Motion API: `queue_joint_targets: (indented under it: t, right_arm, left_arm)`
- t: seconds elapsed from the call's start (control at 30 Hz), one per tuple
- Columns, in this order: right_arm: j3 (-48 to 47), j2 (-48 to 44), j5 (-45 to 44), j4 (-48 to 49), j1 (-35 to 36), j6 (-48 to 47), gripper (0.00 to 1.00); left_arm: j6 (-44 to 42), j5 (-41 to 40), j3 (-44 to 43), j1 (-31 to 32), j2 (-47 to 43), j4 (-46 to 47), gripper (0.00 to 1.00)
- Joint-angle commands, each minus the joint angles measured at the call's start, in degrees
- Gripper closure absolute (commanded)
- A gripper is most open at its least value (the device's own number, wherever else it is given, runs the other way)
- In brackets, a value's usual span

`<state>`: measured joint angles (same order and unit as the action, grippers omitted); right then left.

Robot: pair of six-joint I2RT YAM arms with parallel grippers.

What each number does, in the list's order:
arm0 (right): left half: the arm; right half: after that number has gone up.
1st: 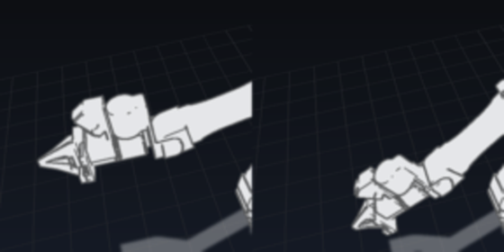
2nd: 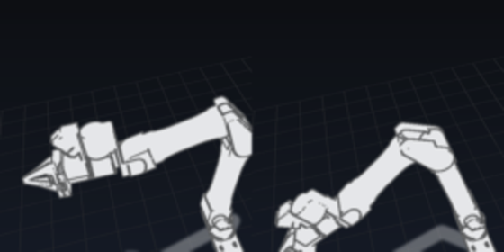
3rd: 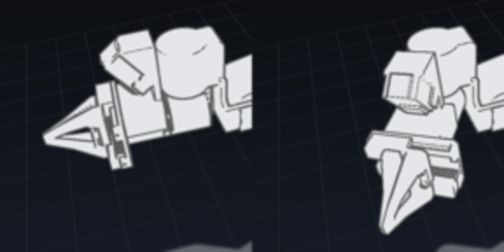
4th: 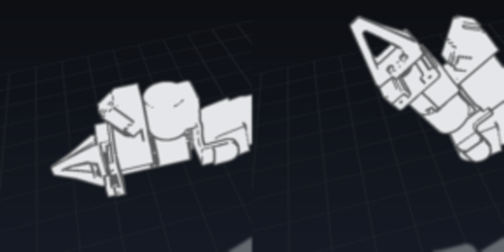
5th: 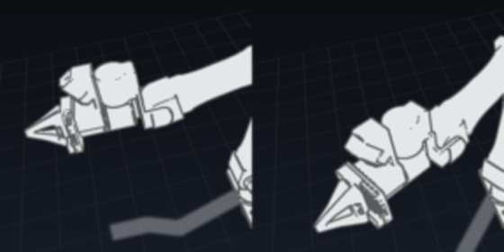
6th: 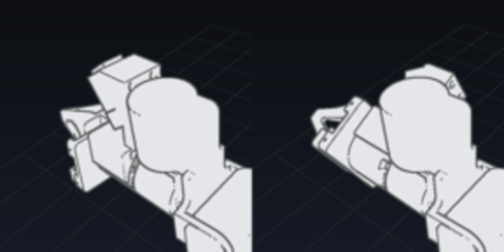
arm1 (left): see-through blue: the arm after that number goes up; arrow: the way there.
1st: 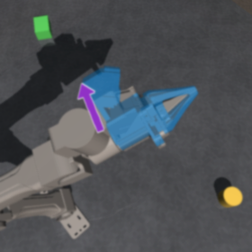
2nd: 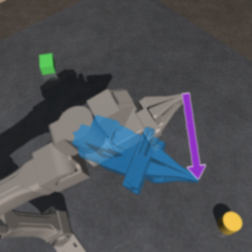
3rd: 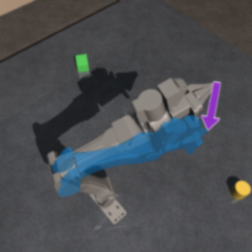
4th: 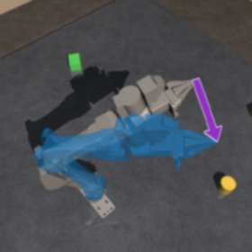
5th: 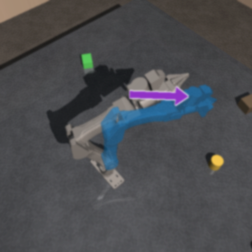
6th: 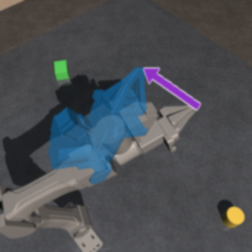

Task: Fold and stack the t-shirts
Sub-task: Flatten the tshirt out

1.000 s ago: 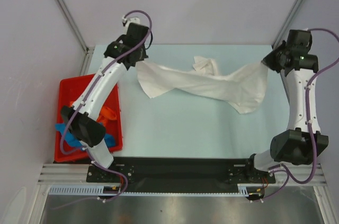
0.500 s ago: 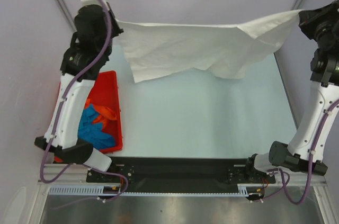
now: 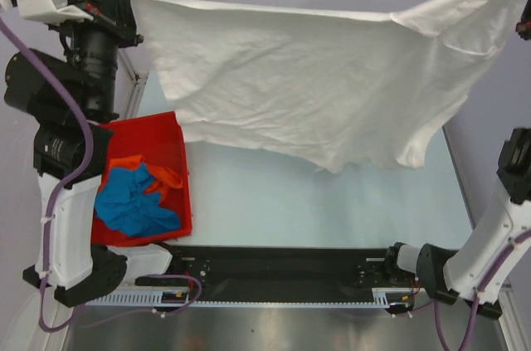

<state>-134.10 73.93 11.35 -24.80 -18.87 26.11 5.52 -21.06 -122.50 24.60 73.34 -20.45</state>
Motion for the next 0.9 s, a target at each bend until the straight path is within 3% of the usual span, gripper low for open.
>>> queue_joint_targets:
  t: [0.0,0.13,0.3,0.43,0.5,0.6,0.67,0.8,0.87]
  right_arm:
    - [1.56,-8.07,-2.04,7.92,-0.55,-3.78,1.00]
    - [3.41,-14.16,-1.95,9.07,-0.46,-5.10,1.00]
    - [3.93,-17.33,-1.34,11.08,0.77,-6.86,1.00]
    - [13.23,-13.40,-2.57,16.17,1.47,-3.27,1.00]
    - [9.60,-9.53,-1.08,13.84,1.47,-1.68,1.00]
    - [5.43,-6.17,0.86,13.27,1.38,-1.33,1.00]
    - [6.74,-5.12,-0.62,15.12,1.38,-0.80,1.00]
    - [-0.10,-0.81,-0.11,10.92,1.30,-2.55,1.00]
    - [1.03,-1.59,-1.50,11.96,1.30,-3.08,1.00]
  left_arm:
    - [-2.09,4.79,5.74,-0.34,-7.40,6.99,1.00]
    - [-3.14,8.21,14.64,-0.34,-18.55,12.35,1.00]
    - [-3.67,11.65,21.58,-0.34,-24.74,18.94,1.00]
    - [-5.34,7.27,13.98,-0.34,-13.17,10.12,1.00]
    - [-4.38,2.79,5.54,-0.34,-6.91,5.70,1.00]
    - [-4.90,4.44,7.79,-0.34,-8.48,12.07,1.00]
    - [-6.74,2.53,1.00,0.70,-3.67,9.74,1.00]
    - [-2.97,6.54,-0.37,0.89,-1.36,10.42,1.00]
    - [-5.32,5.86,1.02,0.89,-0.92,11.65,1.00]
